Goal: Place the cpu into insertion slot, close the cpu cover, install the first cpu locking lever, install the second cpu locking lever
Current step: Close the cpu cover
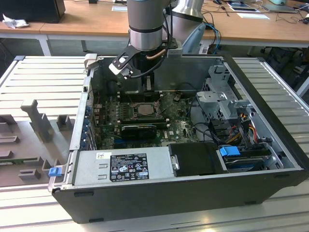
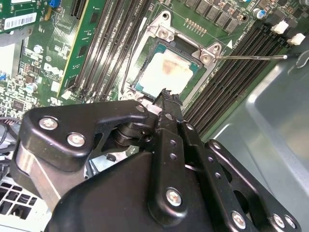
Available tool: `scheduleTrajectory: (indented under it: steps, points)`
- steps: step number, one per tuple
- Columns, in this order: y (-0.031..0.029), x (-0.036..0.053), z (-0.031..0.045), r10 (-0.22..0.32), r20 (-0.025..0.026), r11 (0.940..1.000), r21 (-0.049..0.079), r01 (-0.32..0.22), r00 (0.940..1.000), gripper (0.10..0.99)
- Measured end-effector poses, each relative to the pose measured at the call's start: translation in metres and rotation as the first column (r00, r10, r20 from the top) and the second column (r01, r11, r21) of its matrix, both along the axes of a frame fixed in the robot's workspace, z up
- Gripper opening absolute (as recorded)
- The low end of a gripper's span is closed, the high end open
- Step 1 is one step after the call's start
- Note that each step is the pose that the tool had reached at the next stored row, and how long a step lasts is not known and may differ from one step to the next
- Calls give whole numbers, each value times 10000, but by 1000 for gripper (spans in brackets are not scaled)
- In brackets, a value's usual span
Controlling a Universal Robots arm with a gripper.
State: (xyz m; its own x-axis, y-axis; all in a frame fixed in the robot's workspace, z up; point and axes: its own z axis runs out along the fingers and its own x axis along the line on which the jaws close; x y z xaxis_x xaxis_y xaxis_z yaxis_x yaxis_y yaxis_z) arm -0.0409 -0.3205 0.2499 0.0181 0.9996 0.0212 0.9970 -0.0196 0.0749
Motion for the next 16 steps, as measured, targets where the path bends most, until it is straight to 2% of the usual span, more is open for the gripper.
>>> scheduleTrajectory:
  steps: [16]
  points:
    - [1,0,182,0,-1,10000,-1,0,10000,106]
